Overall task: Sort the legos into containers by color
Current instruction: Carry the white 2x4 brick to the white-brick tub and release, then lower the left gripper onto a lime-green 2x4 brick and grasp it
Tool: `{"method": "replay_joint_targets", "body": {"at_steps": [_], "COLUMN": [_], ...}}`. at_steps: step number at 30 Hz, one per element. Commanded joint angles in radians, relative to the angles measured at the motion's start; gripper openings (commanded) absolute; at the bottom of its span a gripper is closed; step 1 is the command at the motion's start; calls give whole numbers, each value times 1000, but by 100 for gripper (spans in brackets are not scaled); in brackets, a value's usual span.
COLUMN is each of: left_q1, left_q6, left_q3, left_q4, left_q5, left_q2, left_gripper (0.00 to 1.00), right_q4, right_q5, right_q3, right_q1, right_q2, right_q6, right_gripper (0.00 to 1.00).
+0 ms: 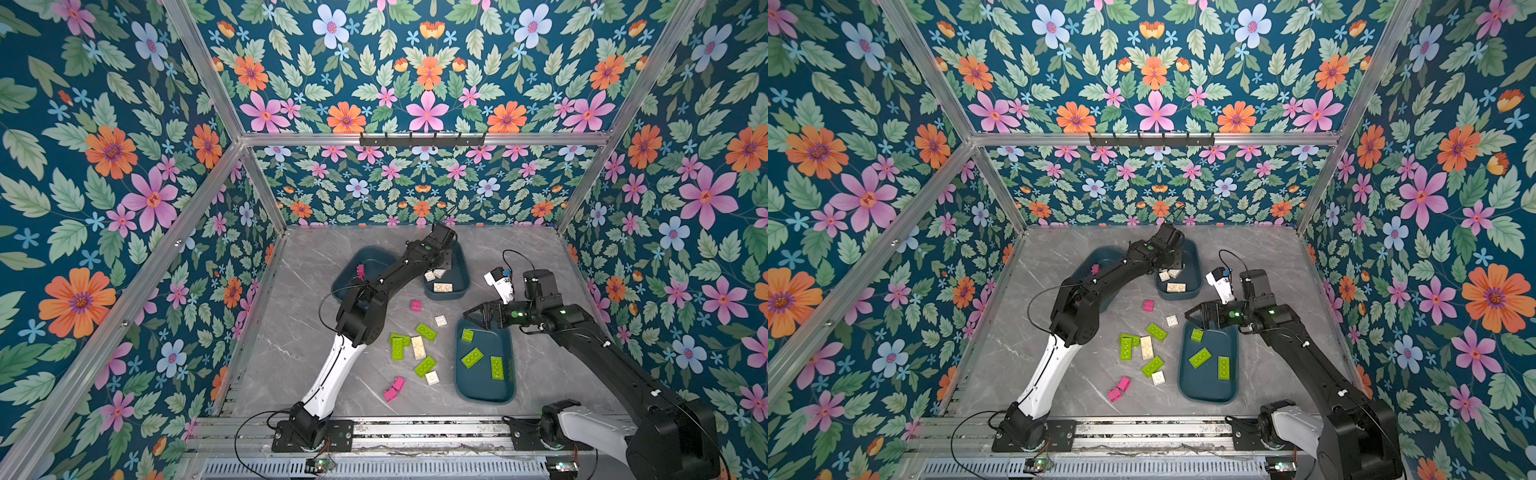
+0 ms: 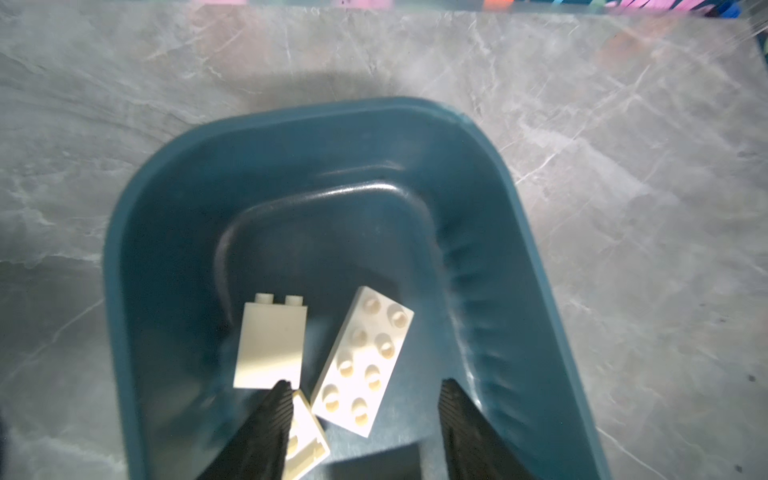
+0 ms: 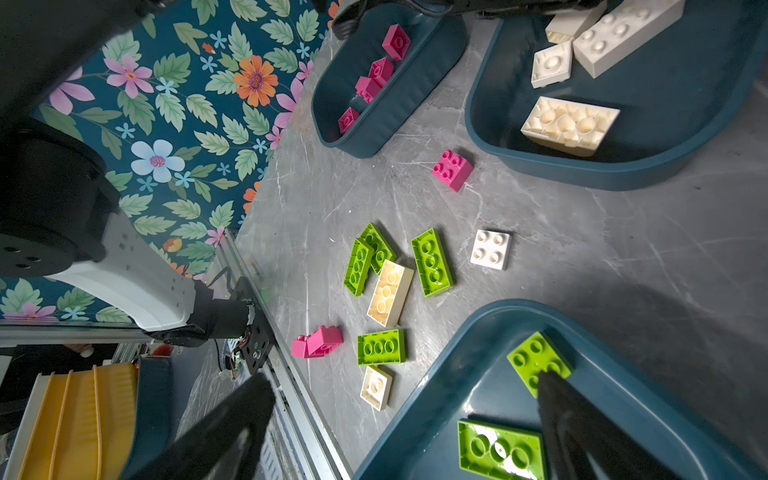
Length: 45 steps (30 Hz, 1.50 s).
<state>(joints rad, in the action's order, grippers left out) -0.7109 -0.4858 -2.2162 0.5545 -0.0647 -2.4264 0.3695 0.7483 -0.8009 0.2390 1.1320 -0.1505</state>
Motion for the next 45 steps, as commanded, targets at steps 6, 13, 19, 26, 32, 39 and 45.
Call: {"method": "replay_joint_targets", "body": {"at_steps": [6,13,19,26,32,39,45], "left_q1": [-6,-44,-104,-184,-254,-269,-269], "left_q6": [-41,-134,-228,-385,-467,-475,-449], "left_q3": [215,554,771,975,1118,1266,1313], "left_q4": [53,65,132,173,191,122,47], "left_q5": [29,-5,-30,-42,-26,-15,-28], "left_q2": [211,473,637,778,858,908,874], "left_gripper": [74,76,76,75,72,66,61], "right_q4": [-3,-13,-10,-7,-8,-15,-14], "right_q5": [0,27,55,73,82,87,86], "right_q3": [-10,-9,-10,7,27,50,63], "right_q1": [0,0,0,0,0,0,0], "right_q2": [4,11,15,9,-1,-5,-18], "right_q6": [16,11,14,14,11,8,2], "right_gripper": [99,99,99,99,99,99,99]}}
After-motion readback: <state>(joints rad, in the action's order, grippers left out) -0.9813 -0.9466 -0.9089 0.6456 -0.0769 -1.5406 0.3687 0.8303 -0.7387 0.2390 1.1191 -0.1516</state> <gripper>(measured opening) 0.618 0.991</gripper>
